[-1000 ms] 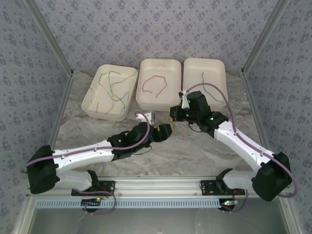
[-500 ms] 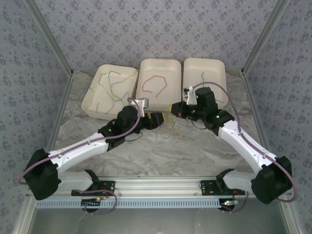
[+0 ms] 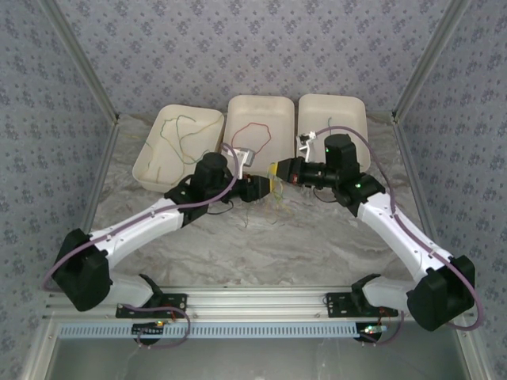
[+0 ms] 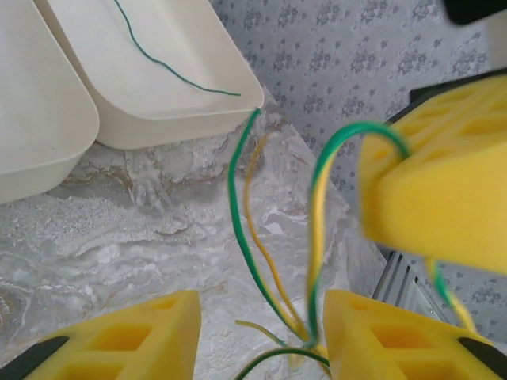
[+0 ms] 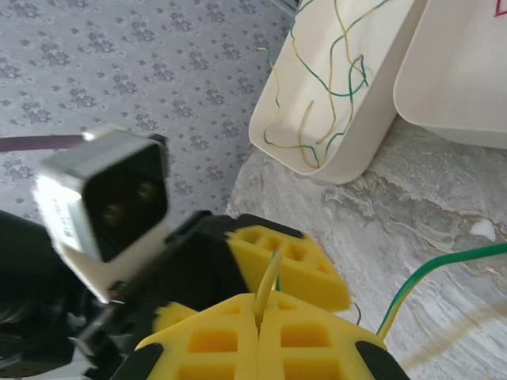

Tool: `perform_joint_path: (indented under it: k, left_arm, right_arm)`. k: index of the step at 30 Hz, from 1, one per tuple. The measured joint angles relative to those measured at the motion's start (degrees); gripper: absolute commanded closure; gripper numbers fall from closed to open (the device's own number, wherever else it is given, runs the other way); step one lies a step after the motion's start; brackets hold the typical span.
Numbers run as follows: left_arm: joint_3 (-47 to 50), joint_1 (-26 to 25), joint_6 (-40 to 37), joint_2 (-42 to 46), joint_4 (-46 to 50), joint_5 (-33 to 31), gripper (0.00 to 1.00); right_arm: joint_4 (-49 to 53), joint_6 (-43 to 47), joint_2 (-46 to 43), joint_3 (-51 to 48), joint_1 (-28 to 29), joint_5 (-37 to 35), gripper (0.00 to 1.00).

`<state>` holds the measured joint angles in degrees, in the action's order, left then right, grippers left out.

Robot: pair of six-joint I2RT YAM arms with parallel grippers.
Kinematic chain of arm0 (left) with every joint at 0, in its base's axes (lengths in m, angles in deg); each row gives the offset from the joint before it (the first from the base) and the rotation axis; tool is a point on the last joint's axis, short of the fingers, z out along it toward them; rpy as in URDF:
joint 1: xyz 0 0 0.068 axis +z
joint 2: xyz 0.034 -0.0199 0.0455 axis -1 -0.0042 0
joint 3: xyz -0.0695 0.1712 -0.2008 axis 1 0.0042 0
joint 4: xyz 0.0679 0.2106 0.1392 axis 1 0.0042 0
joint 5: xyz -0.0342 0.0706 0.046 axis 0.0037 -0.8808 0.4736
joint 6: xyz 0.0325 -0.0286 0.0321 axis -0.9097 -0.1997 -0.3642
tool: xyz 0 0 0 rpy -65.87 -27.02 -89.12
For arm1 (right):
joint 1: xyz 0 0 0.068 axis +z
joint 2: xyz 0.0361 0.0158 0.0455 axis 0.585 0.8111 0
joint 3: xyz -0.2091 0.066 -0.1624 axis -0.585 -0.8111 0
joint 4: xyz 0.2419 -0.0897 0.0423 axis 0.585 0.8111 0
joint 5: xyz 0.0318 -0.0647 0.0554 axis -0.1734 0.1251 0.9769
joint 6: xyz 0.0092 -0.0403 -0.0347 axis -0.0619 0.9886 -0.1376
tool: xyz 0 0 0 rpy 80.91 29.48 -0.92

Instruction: Untangle the cables

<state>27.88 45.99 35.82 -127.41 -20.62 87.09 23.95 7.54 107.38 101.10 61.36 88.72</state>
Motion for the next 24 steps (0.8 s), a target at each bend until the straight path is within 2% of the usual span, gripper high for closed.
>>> perform_joint_path:
  k: [6,7,9,13,16,19,24]
  left_arm:
    - [0.07,-0.09,0.66,-0.68,-2.27,0.28,0.77]
    - [0.26,-0.11,0.72,-0.63,-3.13,0.04,0.82]
    - [0.68,-0.11,1.05,-0.42,-4.22,-0.42,1.00]
    - [0.66,-0.20,-0.09,0.55,-2.91,-2.36,1.00]
    - [-1.62,-0.35,-2.47,1.55,2.89,-5.86,1.00]
    - [-6.45,-0.74,-5.99,1.73,10.73,-9.60,1.00]
    - [-14.43,-0.87,-11.65,1.68,21.73,-14.19,1.00]
  right_arm:
    - [-1.97,-1.42,0.11,-0.28,-0.17,1.18,1.00]
    - [-1.97,-1.44,0.15,-0.31,-0.22,1.18,1.00]
    - [-1.97,-1.44,0.17,-0.50,-0.61,1.22,1.00]
    - [-1.57,-1.14,0.15,-1.18,-1.88,1.66,1.00]
    - [3.32,2.49,0.09,-0.35,-2.19,0.66,1.00]
    - [11.63,9.68,0.11,3.50,-1.01,-3.87,1.00]
    - [21.73,21.73,0.90,11.54,4.59,-15.82,1.00]
